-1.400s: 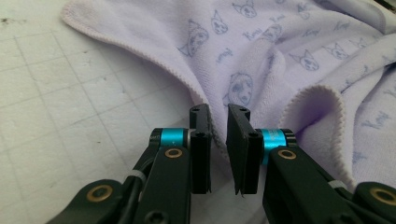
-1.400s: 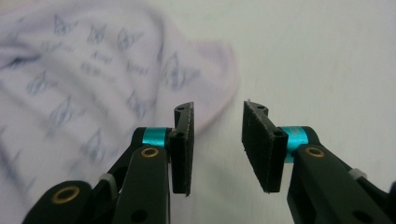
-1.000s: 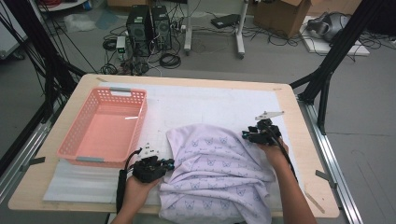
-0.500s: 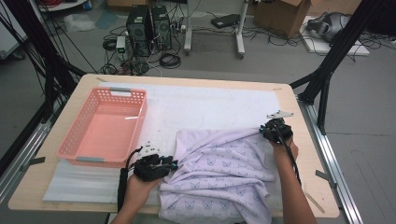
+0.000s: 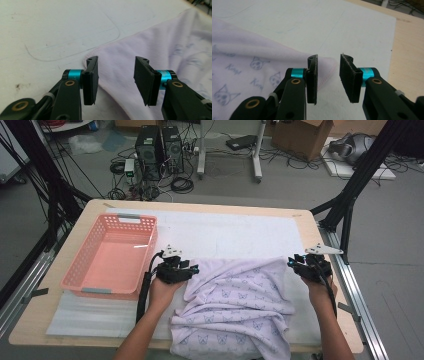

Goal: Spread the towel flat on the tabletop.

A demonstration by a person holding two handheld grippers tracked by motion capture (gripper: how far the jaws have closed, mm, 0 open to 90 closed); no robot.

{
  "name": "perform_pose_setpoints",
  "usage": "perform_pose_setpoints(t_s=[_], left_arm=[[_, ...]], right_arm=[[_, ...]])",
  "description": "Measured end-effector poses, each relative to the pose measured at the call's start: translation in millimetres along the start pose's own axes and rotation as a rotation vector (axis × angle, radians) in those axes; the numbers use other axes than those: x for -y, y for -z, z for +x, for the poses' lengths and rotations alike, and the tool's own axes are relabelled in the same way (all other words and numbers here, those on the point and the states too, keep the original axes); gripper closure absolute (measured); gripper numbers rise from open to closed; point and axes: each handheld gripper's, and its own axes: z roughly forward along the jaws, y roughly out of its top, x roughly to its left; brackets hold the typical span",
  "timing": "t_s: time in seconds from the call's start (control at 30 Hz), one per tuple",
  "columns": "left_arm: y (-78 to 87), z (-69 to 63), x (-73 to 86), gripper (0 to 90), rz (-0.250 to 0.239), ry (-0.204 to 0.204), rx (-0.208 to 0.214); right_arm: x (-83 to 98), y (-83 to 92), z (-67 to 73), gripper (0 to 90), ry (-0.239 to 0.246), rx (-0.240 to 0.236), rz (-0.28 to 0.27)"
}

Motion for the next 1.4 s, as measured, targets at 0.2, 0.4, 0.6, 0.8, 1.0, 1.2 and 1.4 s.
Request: perform_pose_setpoints(t_s=[0.2,0.4,0.6,0.8,1.0,1.2,1.4], left_arm=[[-24.4,3.1,-5.6,46.9,0.059,-0.025,-0.059],[-30.1,-10.1,-3.7,52.3,0.067,-0.174,-0.101],[-34.8,-8.4,-11.0,85.8,0.059,-0.208,-0.119],[-32.0,27.1,-32.4,85.9,-0.071,-0.048,-0.241],[-37.0,40.2,-28.7,69.1,-0.032,0.027,-0.195],[-25.2,38.8,-26.7,54.9,-0.048,0.058,-0.123],[-19.0,33.3,-19.7,53.1,-0.018,0.051,-0.067]], right_arm=[[11.4,5.9,-0.4,66.8,0.001,-0.043,0.002],[15.1,7.5,1.0,66.2,0.007,-0.067,-0.012],[14.5,3.0,3.5,66.3,0.010,-0.077,-0.009],[14.7,-1.3,2.4,66.3,0.004,-0.077,-0.002],[15.3,-6.9,0.3,66.1,-0.018,-0.079,0.006],[11.1,-21.7,-1.2,63.9,-0.059,-0.101,0.012],[0.4,-52.4,8.9,58.6,-0.055,-0.149,0.060]])
